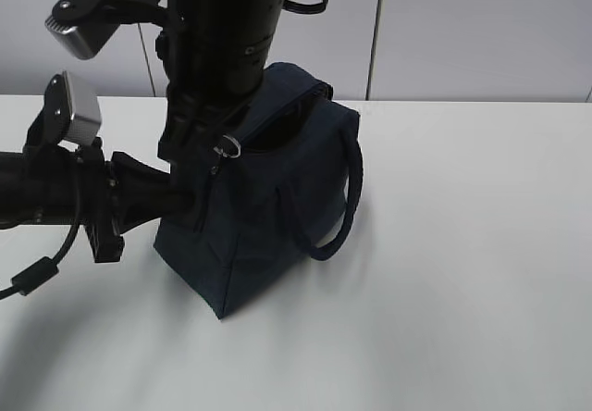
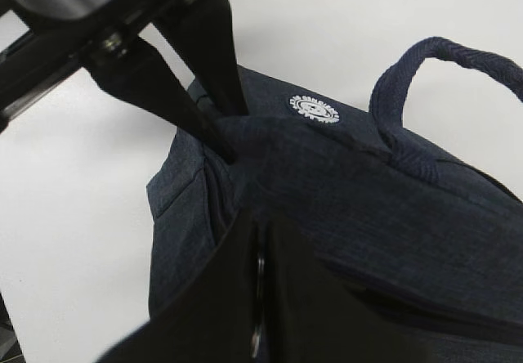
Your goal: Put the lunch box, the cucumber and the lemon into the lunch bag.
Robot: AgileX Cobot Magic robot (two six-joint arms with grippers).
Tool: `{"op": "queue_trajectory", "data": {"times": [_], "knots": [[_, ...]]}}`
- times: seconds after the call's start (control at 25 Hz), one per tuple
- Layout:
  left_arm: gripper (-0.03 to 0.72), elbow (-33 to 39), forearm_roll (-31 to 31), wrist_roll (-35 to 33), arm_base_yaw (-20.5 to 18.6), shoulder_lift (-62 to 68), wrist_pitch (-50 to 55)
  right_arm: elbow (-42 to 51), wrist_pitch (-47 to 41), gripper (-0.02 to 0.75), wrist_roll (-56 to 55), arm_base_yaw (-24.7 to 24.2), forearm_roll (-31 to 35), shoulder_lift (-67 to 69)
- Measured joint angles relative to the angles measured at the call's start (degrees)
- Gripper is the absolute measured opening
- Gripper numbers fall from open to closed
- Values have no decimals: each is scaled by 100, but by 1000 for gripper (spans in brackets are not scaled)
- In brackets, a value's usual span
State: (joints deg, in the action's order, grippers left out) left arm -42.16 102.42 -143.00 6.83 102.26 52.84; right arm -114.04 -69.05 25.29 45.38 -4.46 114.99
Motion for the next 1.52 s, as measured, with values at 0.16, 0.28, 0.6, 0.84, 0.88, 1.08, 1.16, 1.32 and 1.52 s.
{"op": "queue_trajectory", "data": {"times": [0.16, 0.28, 0.6, 0.84, 0.88, 1.08, 1.16, 1.32, 1.52], "knots": [[8, 0, 0, 0, 38, 0, 4, 0, 0, 0, 0, 0, -25, 0], [6, 0, 0, 0, 38, 0, 13, 0, -10, 0, -48, 0, -149, 0], [4, 0, -32, 122, 38, 0, 26, 0, -10, 0, -161, 0, -481, 0], [3, -11, -261, 443, 63, 0, 61, 0, 31, 0, -196, -66, -503, 0], [3, -11, -290, 493, 63, 0, 61, 0, 31, 0, -209, -79, -503, 0], [2, -19, -418, 599, 63, 0, 112, -15, 66, 0, -243, -101, -503, 0], [2, -19, -430, 688, 63, 0, 124, -81, 68, 0, -253, -101, -503, 0], [2, -19, -454, 790, 63, 0, 148, -280, 59, 0, -251, -101, -493, 0], [2, -23, -628, 900, 63, 0, 153, -462, 33, 0, -251, -101, -551, 0]]}}
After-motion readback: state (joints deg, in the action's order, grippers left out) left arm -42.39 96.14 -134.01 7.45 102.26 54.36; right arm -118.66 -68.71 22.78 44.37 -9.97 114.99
